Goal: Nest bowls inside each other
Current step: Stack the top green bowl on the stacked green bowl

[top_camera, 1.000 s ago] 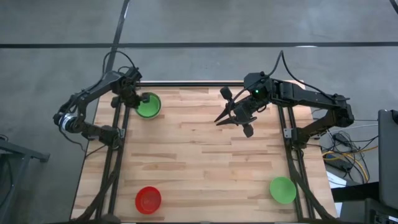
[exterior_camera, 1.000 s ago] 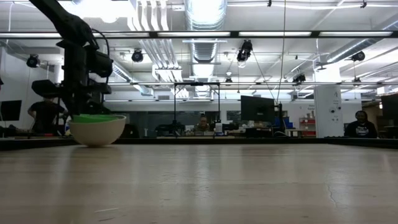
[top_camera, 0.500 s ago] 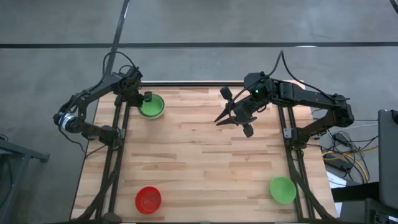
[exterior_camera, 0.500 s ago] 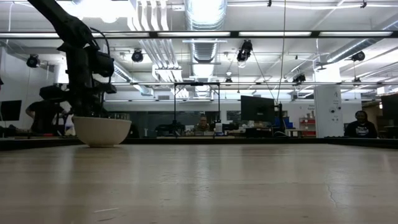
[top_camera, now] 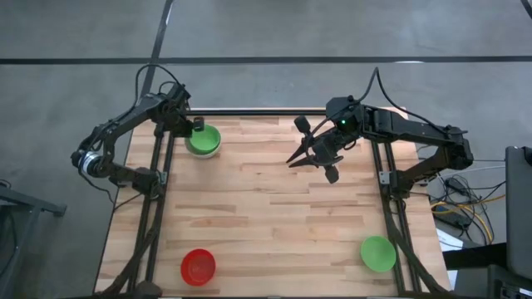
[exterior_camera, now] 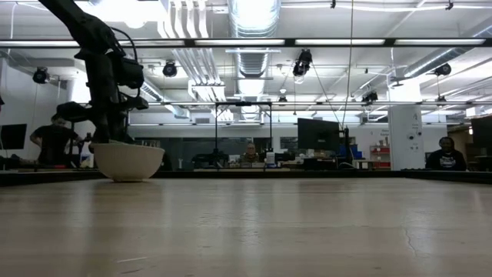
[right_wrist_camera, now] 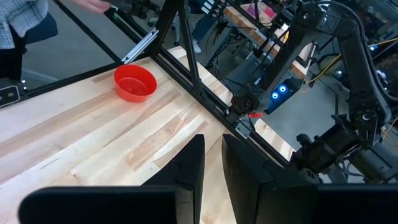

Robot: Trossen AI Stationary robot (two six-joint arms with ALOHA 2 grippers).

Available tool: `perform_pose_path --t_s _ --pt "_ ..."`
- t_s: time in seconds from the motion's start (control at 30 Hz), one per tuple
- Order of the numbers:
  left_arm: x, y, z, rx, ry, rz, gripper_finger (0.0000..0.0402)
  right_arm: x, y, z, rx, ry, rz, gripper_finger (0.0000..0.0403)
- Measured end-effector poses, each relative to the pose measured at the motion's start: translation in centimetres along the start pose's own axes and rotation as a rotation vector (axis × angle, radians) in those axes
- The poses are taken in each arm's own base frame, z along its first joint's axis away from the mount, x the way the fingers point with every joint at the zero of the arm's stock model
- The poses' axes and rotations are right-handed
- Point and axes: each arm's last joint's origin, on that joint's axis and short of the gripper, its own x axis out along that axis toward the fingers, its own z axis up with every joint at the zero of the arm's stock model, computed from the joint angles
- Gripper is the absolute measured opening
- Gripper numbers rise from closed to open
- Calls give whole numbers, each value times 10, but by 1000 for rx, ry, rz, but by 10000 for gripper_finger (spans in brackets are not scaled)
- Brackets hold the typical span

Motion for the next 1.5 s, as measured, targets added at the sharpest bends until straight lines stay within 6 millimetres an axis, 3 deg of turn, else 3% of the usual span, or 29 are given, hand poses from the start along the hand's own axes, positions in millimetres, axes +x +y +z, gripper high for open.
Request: perform_pose_path --t_s 0.67,1.0,1.5 --pt "2 1 -4 42 47 -9 35 0 0 0 0 0 0 52" --pt "23 8 -15 39 116 -61 35 0 0 0 0 0 0 52" --pt "18 3 -10 63 94 -104 35 0 0 0 1 0 0 52"
